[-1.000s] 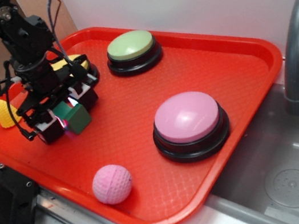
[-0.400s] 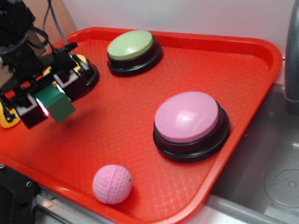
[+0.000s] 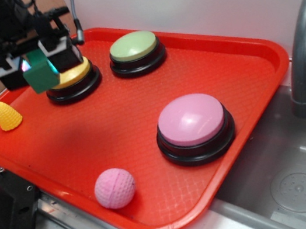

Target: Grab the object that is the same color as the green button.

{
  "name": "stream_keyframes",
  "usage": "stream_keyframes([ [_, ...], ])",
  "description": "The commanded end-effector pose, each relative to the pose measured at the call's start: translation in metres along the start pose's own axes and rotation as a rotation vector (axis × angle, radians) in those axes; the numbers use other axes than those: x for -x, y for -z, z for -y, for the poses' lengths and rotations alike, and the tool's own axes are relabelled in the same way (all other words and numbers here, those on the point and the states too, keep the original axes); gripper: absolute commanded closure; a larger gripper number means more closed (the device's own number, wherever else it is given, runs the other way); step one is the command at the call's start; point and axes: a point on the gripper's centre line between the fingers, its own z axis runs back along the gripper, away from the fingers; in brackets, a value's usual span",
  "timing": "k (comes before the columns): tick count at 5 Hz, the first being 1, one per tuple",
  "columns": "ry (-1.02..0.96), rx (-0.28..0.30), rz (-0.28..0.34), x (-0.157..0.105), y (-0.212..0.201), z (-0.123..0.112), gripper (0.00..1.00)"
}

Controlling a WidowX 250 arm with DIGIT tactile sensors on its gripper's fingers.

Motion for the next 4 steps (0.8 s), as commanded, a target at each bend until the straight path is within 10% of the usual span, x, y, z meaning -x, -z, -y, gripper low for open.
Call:
stream_keyframes([
  [1,0.253,0.126,-0.017,-0.002,-0.057,0.005,1.00],
  [4,0.520,0.078,-0.023,0.006,-0.078,0.015,1.00],
])
